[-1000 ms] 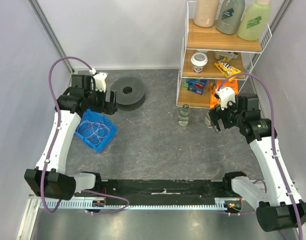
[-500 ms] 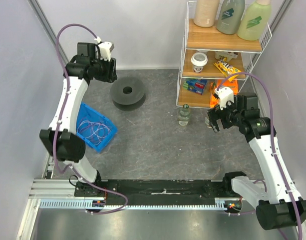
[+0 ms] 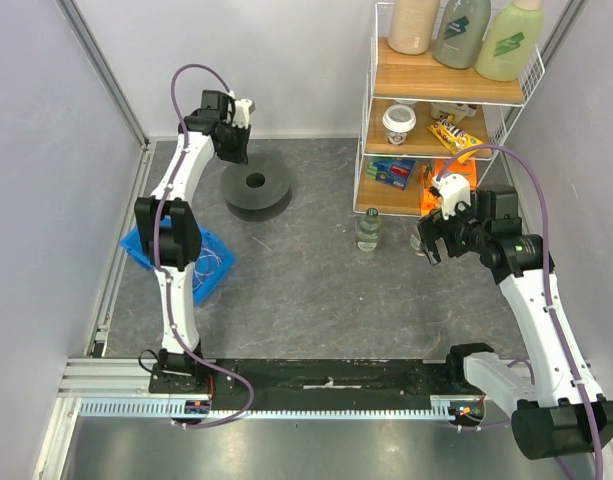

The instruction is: Wrap the cables

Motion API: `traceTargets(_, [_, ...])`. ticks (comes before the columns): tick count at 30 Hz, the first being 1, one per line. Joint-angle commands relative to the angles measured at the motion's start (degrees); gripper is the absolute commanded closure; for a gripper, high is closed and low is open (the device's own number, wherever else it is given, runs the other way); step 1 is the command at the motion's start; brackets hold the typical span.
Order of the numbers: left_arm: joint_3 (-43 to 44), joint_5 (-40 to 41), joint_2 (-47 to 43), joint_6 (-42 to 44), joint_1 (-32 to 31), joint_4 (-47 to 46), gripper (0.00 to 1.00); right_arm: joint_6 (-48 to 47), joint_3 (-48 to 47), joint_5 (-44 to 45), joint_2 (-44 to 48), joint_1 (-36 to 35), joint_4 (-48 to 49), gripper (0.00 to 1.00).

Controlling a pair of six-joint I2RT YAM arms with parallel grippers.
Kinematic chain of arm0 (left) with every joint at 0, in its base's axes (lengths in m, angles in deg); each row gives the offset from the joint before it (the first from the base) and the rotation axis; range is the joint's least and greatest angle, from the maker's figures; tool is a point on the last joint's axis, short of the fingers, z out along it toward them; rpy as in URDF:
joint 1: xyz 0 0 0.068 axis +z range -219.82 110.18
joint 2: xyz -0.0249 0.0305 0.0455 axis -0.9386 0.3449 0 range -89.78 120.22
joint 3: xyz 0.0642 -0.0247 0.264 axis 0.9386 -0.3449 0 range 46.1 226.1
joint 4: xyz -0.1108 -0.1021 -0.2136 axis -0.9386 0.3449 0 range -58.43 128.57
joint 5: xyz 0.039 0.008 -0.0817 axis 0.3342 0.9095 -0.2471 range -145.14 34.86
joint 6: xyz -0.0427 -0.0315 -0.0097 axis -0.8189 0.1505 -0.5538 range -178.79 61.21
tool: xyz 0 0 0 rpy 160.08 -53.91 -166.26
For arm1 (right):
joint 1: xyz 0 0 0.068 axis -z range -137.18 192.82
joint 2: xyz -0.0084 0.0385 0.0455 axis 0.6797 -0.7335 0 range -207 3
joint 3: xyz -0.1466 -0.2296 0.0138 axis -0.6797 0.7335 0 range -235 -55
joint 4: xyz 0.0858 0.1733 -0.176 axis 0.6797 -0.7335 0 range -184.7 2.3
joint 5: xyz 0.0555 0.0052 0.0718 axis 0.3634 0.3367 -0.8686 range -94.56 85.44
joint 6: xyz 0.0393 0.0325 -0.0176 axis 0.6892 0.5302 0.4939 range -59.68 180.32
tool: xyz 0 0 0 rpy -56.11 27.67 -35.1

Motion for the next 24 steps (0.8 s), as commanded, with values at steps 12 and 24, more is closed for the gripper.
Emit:
traceTargets(12, [2.7, 8.1, 8.5, 11.0, -5.4, -0.7, 0.98, 0.3, -2.5, -1.2, -1.7, 0.9, -0.1, 0.02])
traceTargets(24, [-24.0, 2.5, -6.7, 16.2, -13.4, -3.7, 0.98, 0.7, -5.0, -3.0, -2.0, 1.3, -0.4, 0.02])
